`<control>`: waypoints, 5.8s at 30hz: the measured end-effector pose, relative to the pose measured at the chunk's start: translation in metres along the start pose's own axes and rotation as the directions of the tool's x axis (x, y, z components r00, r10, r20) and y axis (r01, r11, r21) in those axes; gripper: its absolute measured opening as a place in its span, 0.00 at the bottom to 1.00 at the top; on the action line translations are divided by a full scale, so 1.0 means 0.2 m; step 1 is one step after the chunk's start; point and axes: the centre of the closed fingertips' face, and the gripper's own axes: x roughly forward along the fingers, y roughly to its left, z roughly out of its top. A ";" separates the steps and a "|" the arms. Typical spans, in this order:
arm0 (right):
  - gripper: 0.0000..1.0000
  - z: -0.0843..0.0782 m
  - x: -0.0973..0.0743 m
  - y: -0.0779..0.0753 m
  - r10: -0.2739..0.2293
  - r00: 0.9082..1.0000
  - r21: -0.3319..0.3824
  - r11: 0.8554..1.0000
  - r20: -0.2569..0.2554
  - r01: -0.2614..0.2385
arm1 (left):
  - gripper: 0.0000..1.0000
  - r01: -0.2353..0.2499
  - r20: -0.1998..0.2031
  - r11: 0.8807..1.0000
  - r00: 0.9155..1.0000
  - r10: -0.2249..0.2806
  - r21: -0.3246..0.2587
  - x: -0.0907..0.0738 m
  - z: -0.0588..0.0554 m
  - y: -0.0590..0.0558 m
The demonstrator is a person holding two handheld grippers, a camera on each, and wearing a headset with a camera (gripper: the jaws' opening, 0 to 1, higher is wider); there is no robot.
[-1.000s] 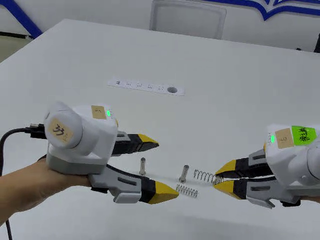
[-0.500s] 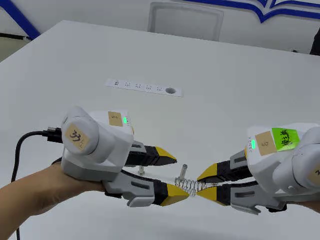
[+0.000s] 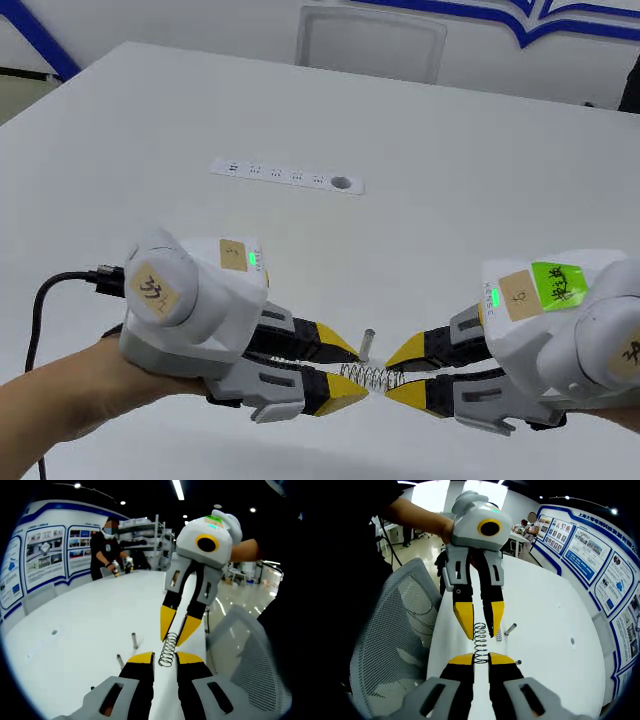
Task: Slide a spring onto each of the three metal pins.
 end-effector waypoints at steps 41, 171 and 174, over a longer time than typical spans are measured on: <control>0.14 0.03 0.01 0.01 0.028 0.998 0.008 1.000 0.060 -0.029 | 0.09 0.046 -0.017 0.990 0.999 -0.044 0.131 -0.03 0.02 -0.06; 0.11 -0.59 0.01 -0.58 -0.387 0.922 0.637 0.714 0.011 0.292 | 0.98 -0.312 -0.025 0.946 0.950 0.311 -0.091 -0.30 -0.12 0.32; 0.11 -0.59 0.01 -0.57 -0.382 0.924 0.652 0.704 0.016 0.280 | 0.97 -0.310 -0.033 0.946 0.951 0.308 -0.094 -0.30 -0.12 0.32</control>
